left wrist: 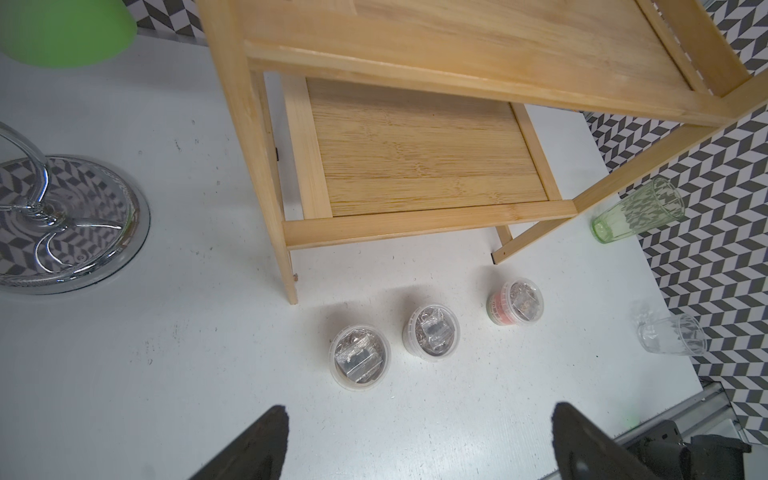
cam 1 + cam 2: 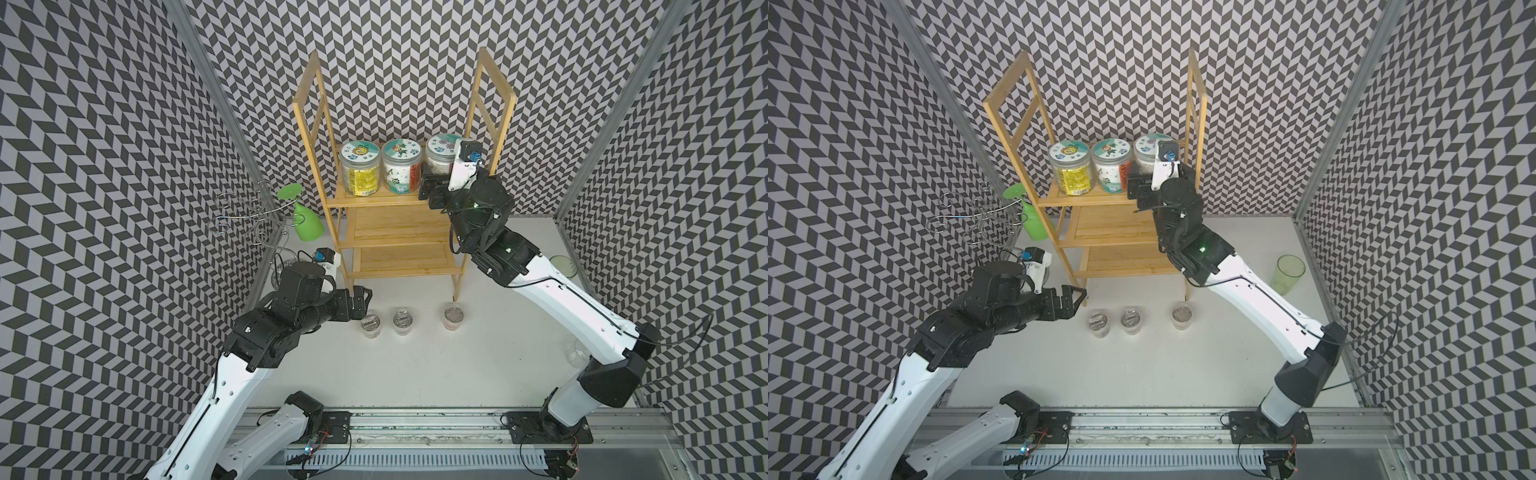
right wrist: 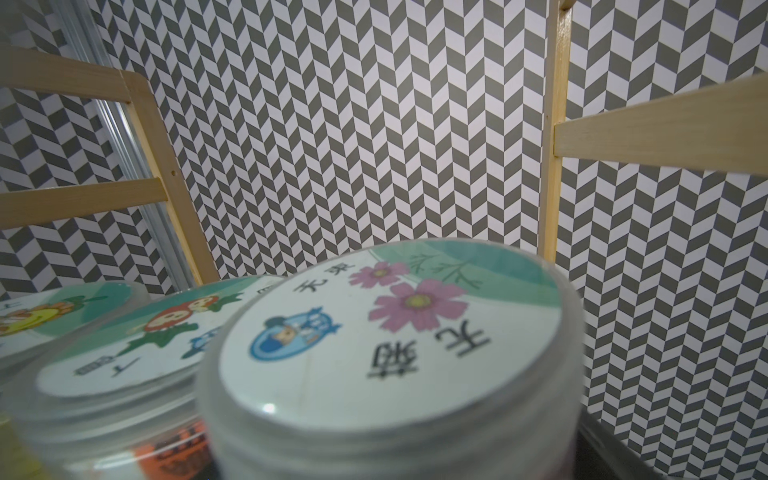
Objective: Place the seed container on the shelf
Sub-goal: Place the seed jar on the shelf.
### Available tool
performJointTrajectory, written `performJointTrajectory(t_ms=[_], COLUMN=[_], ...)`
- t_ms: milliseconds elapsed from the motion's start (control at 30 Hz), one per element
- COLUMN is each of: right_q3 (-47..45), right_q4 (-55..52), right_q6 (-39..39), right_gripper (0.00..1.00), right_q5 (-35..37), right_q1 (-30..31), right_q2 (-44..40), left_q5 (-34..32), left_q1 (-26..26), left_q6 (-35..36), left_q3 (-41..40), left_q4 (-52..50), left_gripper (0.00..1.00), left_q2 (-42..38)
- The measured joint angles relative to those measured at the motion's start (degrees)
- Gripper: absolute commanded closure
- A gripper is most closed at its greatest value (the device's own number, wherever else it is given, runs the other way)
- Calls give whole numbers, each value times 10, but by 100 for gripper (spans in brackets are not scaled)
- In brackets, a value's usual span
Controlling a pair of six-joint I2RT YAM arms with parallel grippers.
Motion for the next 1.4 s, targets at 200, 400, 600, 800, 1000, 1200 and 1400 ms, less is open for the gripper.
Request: performJointTrajectory(t_ms=[200,400,600,800,1000,1200,1400], right_q3=[1,5,7,12,13,12,12], right_q4=[-1,-9,-9,-8,-9,-10,-9], right_q6=[0,0,-5,-9,-10,-10,-11], right_gripper=[2,2,2,1,1,0,0], right_q5=[2,2,10,28,38,46,52], right_q1=[0,2,7,16,21,25,31], right_q2=[0,0,0,0,-1,-7,-19], left_q5=[2,3,3,4,4,4,4], left_q1=[0,0,0,0,0,0,0], left_q6=[0,0,1,0,1,1,1], left_q3=[0,0,0,0,0,0,0], left_q4=[0,0,0,0,0,0,0], left_gripper=[1,0,1,0,0,0,0], left_q2=[0,0,0,0,0,-2,-4])
